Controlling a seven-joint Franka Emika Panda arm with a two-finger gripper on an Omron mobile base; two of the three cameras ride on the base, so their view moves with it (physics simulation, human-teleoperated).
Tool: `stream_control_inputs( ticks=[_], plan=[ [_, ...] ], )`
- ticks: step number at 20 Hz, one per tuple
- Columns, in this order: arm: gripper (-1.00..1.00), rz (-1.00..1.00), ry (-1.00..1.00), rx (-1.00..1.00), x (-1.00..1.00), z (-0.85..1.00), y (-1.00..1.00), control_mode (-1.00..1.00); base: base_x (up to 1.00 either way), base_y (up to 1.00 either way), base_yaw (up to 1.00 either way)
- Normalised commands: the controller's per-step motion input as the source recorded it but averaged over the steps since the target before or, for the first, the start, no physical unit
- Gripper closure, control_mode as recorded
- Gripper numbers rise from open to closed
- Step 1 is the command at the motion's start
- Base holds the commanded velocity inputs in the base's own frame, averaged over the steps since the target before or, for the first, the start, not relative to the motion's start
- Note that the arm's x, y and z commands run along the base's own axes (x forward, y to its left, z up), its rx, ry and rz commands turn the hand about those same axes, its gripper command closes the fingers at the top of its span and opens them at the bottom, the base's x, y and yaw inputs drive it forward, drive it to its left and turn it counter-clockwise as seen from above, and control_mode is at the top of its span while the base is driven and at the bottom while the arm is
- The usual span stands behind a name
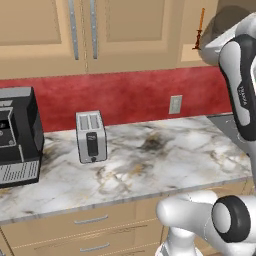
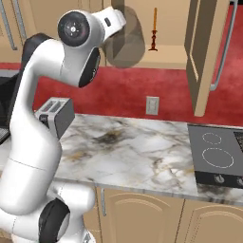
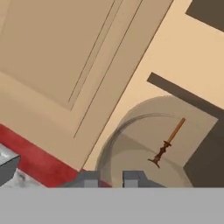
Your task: Pick the jar and jar from the dining table and place them in the open cabinet. Close the cabinet after placing the objects.
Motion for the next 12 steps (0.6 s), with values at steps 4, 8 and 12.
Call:
stream_control_inputs(
  ticks=[4, 8, 12],
  plan=[
    [1.00, 0.08, 0.01, -0.01, 0.80, 0.00, -0.04, -1.00, 0.00, 0.00, 0.00],
    [1.00, 0.06, 0.09, -0.01, 0.78, -0.08, 0.00, -1.00, 0.00, 0.00, 0.00],
    [1.00, 0.09, 0.12, 0.00, 0.47, -0.08, 0.00, -1.00, 0.00, 0.00, 0.00]
  ],
)
